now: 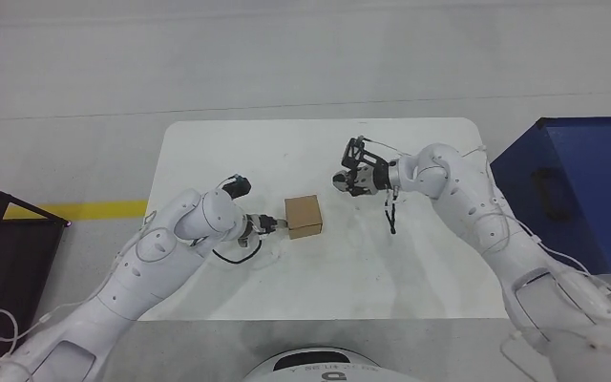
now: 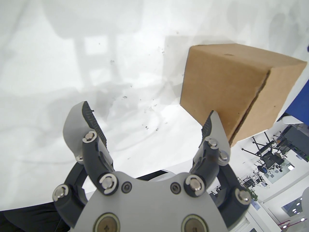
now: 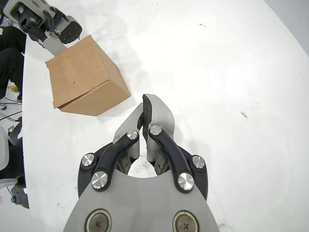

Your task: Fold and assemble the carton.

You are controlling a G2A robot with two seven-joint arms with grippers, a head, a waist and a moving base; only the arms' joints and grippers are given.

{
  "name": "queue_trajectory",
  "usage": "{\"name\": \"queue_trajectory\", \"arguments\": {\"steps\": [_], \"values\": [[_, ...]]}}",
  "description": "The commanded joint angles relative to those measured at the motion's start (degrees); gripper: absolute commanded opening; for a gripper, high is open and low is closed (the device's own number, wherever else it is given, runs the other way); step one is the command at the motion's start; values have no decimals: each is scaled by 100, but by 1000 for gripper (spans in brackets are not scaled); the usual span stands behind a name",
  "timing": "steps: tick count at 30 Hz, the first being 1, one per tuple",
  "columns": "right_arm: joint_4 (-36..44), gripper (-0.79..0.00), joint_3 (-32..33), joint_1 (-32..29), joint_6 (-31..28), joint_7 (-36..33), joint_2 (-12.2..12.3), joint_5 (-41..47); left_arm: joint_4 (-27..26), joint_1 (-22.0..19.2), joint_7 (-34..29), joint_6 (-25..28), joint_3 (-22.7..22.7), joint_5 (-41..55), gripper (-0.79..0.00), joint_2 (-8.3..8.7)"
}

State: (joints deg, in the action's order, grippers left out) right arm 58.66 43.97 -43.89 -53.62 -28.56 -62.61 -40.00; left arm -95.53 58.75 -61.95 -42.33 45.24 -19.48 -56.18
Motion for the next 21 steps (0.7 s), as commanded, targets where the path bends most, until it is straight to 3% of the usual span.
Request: {"name": "queue_trajectory", "arguments": {"steps": [1,3,8,16,21], "values": [[140,-785,253,-189,-229,224,121,-98,2,-71,11,-11,-134,-1,0,-3],[428,-785,527,-464,-438,419,263,-271,6,-190,91,-91,-284,29,0,-27],[1441,-785,1068,-1247,-290,570,556,-814,206,-674,310,-310,-709,343,0,-185],[2703,-785,1545,-2174,-409,573,805,-1298,897,-1531,943,-943,-1536,1149,0,-718],[3222,-785,1650,-2572,-438,646,982,-1441,1234,-1783,1316,-1315,-1717,1648,0,-971]]}}
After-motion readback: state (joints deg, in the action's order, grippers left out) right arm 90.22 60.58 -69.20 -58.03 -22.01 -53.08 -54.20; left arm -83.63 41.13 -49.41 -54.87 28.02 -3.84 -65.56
